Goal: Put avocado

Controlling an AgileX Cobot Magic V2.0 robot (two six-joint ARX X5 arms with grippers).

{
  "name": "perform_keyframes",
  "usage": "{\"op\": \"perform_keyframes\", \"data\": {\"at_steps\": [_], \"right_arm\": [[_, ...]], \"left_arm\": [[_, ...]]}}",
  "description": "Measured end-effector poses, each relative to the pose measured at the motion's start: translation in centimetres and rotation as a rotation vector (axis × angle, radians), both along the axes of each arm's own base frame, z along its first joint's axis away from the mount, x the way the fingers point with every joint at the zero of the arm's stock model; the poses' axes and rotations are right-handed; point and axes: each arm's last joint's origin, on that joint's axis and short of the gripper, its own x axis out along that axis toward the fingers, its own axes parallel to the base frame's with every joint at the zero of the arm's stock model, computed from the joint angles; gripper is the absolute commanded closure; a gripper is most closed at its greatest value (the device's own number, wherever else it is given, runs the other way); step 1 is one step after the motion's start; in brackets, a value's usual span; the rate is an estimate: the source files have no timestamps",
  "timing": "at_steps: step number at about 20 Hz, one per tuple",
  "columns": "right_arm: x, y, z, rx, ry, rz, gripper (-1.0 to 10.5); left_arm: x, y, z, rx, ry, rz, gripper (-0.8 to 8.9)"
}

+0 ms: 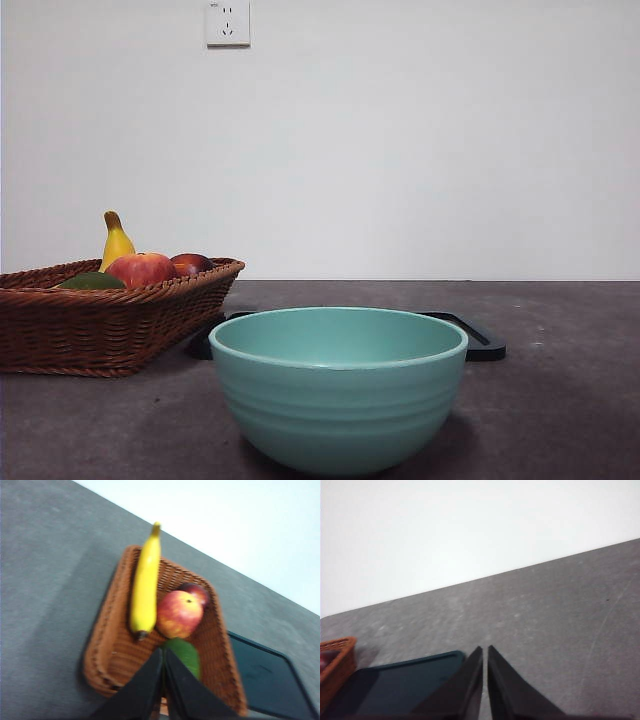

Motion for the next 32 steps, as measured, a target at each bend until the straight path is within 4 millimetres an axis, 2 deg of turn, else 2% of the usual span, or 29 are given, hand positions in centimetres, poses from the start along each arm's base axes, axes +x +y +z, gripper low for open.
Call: {"op": "perform_keyframes", "data": {"at_steps": [7, 17, 21, 28, 30, 32], "right_arm": [[-0.1, 0.5, 4.0, -0.006, 0.190, 0.178, 9.4], [1.1, 1.7, 8.1, -0.031, 0.462, 0.491, 9.4], [1.4, 2.8, 9.1, -0.076, 0.557, 0.633, 9.4], [1.0, 4.3, 8.4, -0.165, 0.656, 0.812, 9.4], [1.0, 4.3, 8.4, -0.171, 0.654, 0.818, 9.2], [1.0, 4.3, 8.4, -0.175, 0.651, 0.819, 7.7]], "left_arm": [[0.2, -0.4, 3.9, 0.026, 0.152, -0.164, 8.03], [1.2, -1.2, 7.3, 0.102, 0.361, -0.457, 8.04], [1.2, -1.7, 8.1, 0.120, 0.410, -0.556, 8.04], [0.7, -2.1, 7.8, 0.135, 0.446, -0.616, 7.95], [0.7, -2.1, 7.8, 0.135, 0.448, -0.616, 6.91], [0.7, -2.1, 7.8, 0.135, 0.449, -0.616, 5.39]]}}
